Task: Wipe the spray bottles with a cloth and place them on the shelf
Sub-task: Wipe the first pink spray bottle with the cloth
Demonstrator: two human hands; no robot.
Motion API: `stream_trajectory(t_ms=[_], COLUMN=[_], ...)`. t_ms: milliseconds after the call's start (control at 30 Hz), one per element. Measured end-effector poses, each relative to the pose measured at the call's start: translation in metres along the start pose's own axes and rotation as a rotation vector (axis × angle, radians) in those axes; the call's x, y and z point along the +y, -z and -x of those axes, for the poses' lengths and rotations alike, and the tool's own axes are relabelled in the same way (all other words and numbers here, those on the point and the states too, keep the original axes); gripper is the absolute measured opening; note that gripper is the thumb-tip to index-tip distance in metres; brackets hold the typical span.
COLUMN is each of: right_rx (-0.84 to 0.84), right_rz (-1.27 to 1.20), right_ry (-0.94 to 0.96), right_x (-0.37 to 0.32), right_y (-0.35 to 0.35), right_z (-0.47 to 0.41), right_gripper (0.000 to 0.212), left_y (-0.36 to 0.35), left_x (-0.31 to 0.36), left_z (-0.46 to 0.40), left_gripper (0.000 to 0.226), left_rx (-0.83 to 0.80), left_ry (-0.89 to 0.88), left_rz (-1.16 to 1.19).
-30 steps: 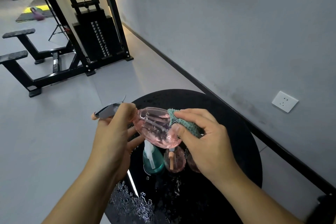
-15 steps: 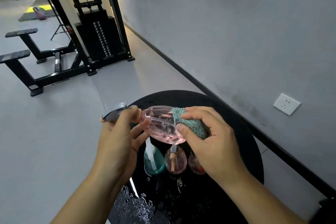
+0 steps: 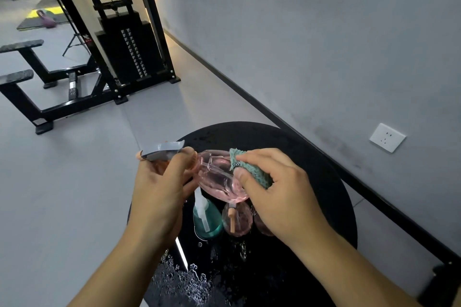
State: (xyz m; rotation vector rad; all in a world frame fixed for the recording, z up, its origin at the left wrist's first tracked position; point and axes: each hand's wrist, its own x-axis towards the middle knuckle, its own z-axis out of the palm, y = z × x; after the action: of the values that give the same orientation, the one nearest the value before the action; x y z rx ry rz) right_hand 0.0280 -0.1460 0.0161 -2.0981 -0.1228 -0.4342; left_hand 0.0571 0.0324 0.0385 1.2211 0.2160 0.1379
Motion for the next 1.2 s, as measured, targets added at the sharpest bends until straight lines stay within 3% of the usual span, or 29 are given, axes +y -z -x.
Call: stream_trajectory(t_ms=[300,467,633,867,1067,1200], right_rx=[-0.213,-0.145,-0.149,-0.136,-0.147,-0.106], right_rz=[0.117,-0.005,-0.022,-0.029,0.103,0.001], right_ry=[0.067,-0.034,0.011,-0.011,0.156,0.037], right_x=[-0.009,-0.004,-0.010,-0.006,-0.013,-0.009], right_y=[-0.001,0.007,-0.004,-0.003,-0.011,-0.005], right_z=[0.006,0.000,0.005,0.006,0.011,0.006], right_gripper=[0.037,0.029,0.029,0.023,0.031,0.027], left_y=[0.003,0.005,0.008,0.006,0.003,0.007], left_x=[-0.013,-0.011,-0.019,-0.009,-0.011,-0.003], left_z=[-0.001,-0.005,-0.004,-0.004,0.001,-0.007], left_gripper=[0.019,0.018,0.027,0.031,0.026,0.015], left_rx=[-0.012,0.044,0.066,0.144,0.119,0.169], left_ry=[0.011,-0.012,-0.018,-0.022,-0.019,-0.022], left_rz=[-0.041,-0.070,-0.170,-0.117,-0.138,-0.125])
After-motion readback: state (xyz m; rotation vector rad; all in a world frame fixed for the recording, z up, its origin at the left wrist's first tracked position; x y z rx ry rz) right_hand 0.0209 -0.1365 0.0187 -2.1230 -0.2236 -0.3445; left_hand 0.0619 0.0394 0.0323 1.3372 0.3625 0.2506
